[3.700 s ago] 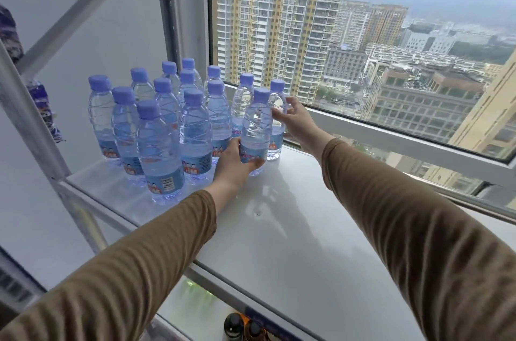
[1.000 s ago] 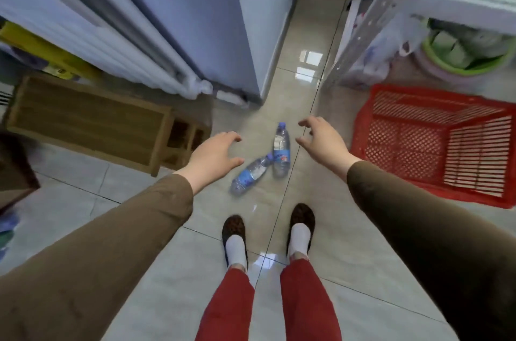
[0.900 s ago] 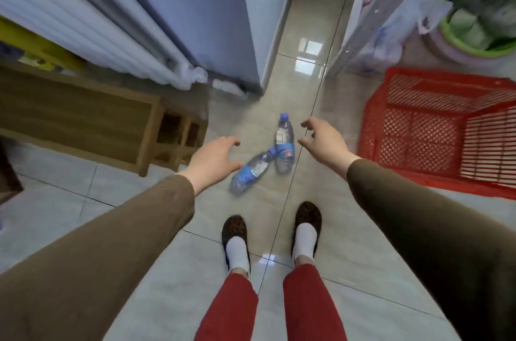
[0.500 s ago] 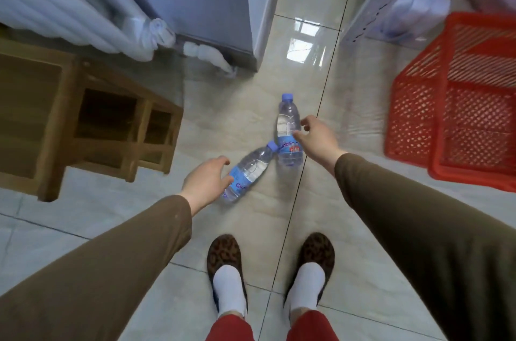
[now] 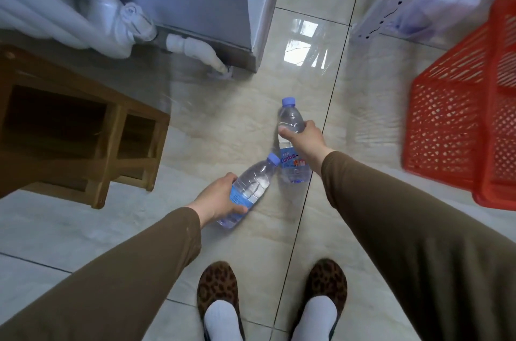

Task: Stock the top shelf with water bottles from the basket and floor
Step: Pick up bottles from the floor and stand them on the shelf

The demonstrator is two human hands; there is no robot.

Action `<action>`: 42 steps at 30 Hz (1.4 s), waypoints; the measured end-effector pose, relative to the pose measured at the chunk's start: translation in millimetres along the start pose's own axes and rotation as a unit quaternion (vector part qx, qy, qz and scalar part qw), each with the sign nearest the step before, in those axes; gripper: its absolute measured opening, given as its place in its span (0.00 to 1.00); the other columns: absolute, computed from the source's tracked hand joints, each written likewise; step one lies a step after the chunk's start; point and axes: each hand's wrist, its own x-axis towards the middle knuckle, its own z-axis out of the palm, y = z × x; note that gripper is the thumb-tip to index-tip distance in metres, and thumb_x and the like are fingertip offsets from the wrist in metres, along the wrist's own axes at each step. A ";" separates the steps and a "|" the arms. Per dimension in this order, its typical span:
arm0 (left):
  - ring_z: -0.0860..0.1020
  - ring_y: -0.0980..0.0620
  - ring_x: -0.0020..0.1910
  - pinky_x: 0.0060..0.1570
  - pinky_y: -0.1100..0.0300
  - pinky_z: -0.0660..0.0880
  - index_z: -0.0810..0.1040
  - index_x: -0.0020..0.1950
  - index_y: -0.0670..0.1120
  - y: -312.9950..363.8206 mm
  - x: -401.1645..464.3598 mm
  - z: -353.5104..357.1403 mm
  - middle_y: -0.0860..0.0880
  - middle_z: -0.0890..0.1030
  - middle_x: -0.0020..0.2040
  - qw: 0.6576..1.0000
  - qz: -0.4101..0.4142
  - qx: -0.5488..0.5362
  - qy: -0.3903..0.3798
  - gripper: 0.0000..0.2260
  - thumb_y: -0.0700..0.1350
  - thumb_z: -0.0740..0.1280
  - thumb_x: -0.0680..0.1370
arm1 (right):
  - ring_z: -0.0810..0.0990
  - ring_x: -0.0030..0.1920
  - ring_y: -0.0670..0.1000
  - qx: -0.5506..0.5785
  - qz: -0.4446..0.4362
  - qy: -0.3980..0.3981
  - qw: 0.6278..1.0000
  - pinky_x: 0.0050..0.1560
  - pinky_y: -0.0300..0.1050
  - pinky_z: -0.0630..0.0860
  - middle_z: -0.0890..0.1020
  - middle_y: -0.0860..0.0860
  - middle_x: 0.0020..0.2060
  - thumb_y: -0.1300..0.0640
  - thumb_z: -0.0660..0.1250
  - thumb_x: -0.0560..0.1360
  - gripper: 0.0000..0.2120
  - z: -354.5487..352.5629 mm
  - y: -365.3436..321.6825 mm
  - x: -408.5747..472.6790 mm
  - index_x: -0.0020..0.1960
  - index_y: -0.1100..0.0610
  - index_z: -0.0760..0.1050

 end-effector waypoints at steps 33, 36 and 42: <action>0.82 0.53 0.52 0.53 0.52 0.79 0.70 0.57 0.56 357.3 -556.7 -242.5 0.57 0.82 0.52 0.895 0.272 -0.233 0.266 0.27 0.54 0.81 0.64 | 0.84 0.55 0.56 0.228 -0.354 0.114 0.900 0.63 0.54 0.80 0.81 0.59 0.56 0.46 0.78 0.71 0.36 -419.2 -308.9 -542.3 0.72 0.55 0.67; 0.82 0.53 0.52 0.54 0.51 0.80 0.70 0.54 0.58 393.4 -609.3 -262.1 0.59 0.81 0.49 0.874 0.322 -0.238 0.275 0.26 0.48 0.82 0.65 | 0.80 0.50 0.52 0.232 -0.401 0.148 0.874 0.56 0.49 0.76 0.78 0.49 0.49 0.47 0.77 0.71 0.34 -464.1 -333.6 -601.3 0.71 0.53 0.68; 0.82 0.55 0.50 0.54 0.43 0.80 0.68 0.52 0.63 454.0 -686.6 -282.4 0.65 0.80 0.48 0.832 0.418 -0.193 0.309 0.26 0.59 0.80 0.62 | 0.82 0.52 0.57 0.241 -0.446 0.212 0.836 0.58 0.55 0.80 0.79 0.57 0.53 0.43 0.79 0.68 0.33 -528.6 -352.2 -688.0 0.65 0.51 0.68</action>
